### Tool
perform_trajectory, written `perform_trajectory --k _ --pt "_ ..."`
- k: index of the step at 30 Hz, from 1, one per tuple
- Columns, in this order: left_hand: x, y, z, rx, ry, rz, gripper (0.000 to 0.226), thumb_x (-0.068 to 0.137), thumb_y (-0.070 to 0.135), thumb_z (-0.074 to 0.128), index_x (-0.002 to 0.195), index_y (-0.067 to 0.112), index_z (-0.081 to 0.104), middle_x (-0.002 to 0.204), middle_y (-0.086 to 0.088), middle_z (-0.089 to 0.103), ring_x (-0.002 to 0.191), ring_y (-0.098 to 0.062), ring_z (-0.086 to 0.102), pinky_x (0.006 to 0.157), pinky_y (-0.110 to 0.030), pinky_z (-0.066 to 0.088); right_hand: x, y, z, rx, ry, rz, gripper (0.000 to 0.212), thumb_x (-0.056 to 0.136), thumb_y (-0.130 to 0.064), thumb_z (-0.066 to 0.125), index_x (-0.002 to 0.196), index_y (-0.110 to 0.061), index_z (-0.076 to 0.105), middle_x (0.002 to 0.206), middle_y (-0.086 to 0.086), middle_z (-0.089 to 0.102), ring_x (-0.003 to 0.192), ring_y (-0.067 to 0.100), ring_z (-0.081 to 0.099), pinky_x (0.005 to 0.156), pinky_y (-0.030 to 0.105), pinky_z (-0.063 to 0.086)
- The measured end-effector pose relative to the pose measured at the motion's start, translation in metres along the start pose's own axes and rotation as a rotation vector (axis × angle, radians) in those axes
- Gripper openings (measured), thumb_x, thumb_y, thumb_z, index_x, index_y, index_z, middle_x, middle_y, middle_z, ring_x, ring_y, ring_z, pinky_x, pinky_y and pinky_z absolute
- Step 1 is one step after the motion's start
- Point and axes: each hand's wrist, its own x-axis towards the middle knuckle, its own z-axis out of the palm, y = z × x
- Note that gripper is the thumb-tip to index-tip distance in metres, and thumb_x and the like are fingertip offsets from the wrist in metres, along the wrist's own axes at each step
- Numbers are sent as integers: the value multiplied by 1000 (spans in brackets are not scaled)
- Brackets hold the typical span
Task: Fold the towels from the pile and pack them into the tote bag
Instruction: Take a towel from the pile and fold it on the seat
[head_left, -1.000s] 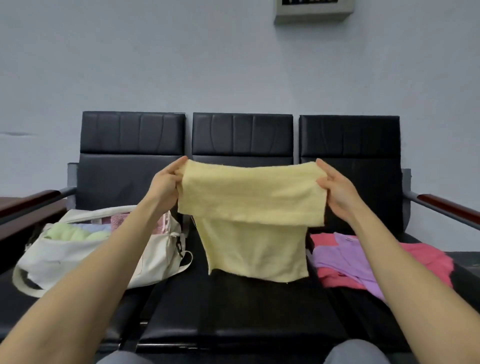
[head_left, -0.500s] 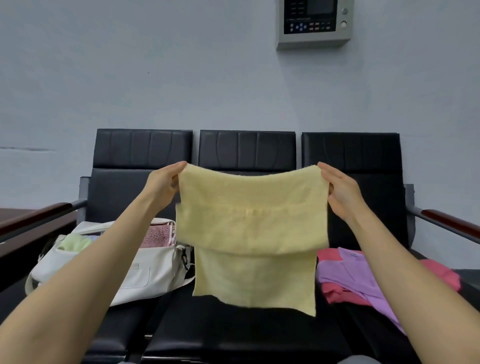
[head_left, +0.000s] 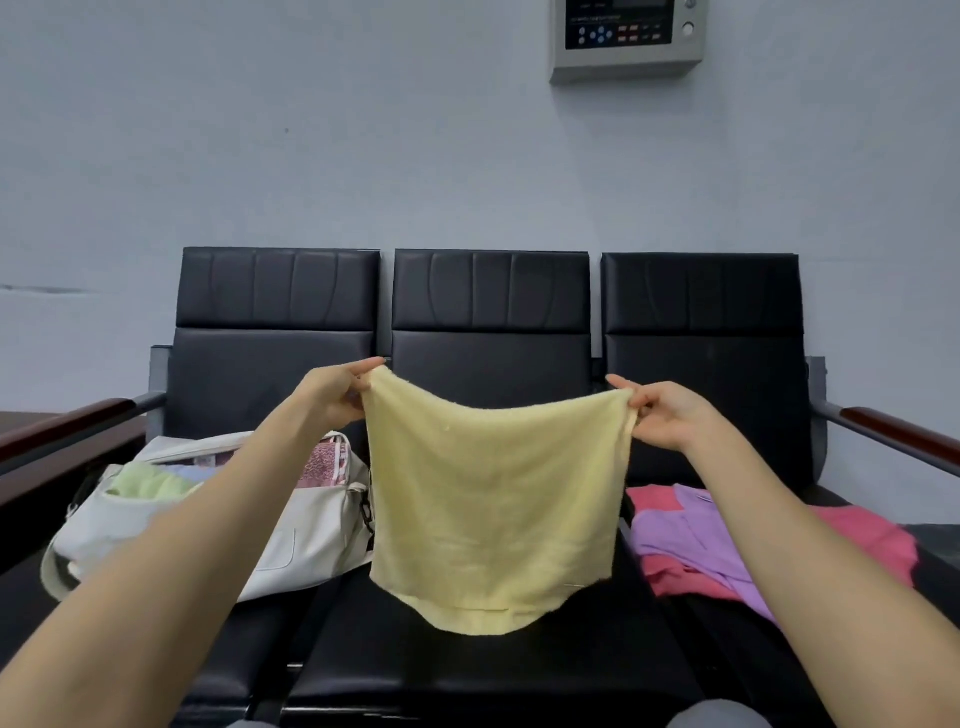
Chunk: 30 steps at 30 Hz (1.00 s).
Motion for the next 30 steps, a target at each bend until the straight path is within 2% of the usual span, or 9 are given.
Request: perform_trajectory --k 3,5,7,11,14,19,22,26,30 --pt "0 -5 0 2 -11 -39 30 98 -1 42 125 0 55 96 -13 59 80 -20 56 75 -34 49 3 5 -3 -34 28 11 41 87 12 34 124 4 52 111 15 57 90 20 59 68 30 58" --pt "0 -10 -2 112 -22 -32 30 95 5 54 124 -1 58 104 -14 60 81 -18 58 68 -29 51 4 8 -7 -116 52 39 29 89 6 53 118 4 56 103 14 58 85 22 60 62 33 58" --pt "0 -16 -4 226 -22 -27 29 95 1 52 123 4 59 111 -11 58 83 -15 56 70 -27 49 6 13 -11 -171 69 93 27 87 3 61 114 3 59 98 16 58 79 23 61 55 34 58" --pt "0 -30 -5 292 36 -33 27 96 -4 46 117 4 62 94 -8 59 78 -18 54 73 -32 48 5 20 -16 -246 63 143 24 93 4 50 114 0 62 102 17 61 84 24 61 57 35 60" --pt "0 -34 -6 170 74 -10 28 97 -6 43 116 5 61 89 -9 60 75 -18 56 69 -31 48 3 25 -21 -253 49 138 37 93 13 37 118 -2 60 106 19 62 91 24 62 70 32 59" --pt "4 -20 -5 -14 102 187 34 98 -6 38 124 1 59 102 -12 64 82 -17 60 75 -26 49 9 14 -12 -31 35 -152 50 91 18 30 130 -3 53 107 17 59 92 20 61 69 23 57" --pt "0 -5 2 -72 69 279 35 98 -7 37 125 2 57 107 -12 63 86 -15 61 77 -23 49 6 3 -4 69 -22 -311 40 91 11 43 125 -6 58 108 14 63 95 19 63 80 27 56" --pt "-11 8 3 -25 84 411 21 88 -4 60 102 10 68 96 -6 66 83 -14 62 72 -22 51 -3 -5 8 -75 48 -491 23 85 0 66 107 -7 69 99 9 68 89 17 65 76 26 55" --pt "-17 11 -1 67 84 417 15 90 0 59 92 13 67 89 -1 65 80 -12 58 67 -22 47 -5 -11 8 10 32 -488 21 85 -2 67 105 -7 68 98 8 68 86 15 67 70 21 56"
